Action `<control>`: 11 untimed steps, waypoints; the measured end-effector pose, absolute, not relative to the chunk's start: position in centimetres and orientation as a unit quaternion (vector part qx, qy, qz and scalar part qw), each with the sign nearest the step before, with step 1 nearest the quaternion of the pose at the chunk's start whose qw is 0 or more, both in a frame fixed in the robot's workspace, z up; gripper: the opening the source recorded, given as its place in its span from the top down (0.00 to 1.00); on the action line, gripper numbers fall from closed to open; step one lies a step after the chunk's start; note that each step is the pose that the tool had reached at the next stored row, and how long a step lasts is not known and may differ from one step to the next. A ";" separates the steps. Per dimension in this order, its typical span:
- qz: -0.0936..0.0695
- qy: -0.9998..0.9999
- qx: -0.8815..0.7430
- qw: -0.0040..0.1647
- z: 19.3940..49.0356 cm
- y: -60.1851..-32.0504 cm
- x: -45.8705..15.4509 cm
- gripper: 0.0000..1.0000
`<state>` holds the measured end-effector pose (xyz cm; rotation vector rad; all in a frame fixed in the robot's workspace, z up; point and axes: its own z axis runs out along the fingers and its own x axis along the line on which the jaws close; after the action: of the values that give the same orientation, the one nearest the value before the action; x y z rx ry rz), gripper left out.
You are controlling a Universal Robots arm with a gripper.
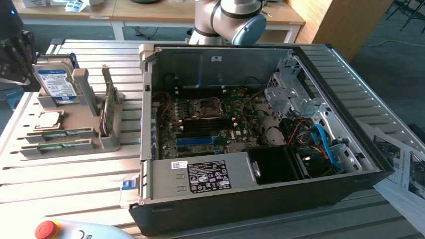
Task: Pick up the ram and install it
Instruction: 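Pick up the ram and move it above insertion slot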
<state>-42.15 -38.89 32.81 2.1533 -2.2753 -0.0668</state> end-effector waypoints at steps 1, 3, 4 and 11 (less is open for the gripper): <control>-0.021 -0.726 0.687 0.004 32.6 -38.9 -42.2 0.89; -0.021 -0.726 0.687 0.004 32.3 -38.9 -42.2 0.89; -0.021 -0.726 0.687 0.004 32.1 -38.9 -42.2 0.89; -0.021 -0.726 0.687 0.004 30.8 -38.9 -42.2 0.89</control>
<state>-42.18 -38.90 30.85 2.1534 -2.2752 -0.0668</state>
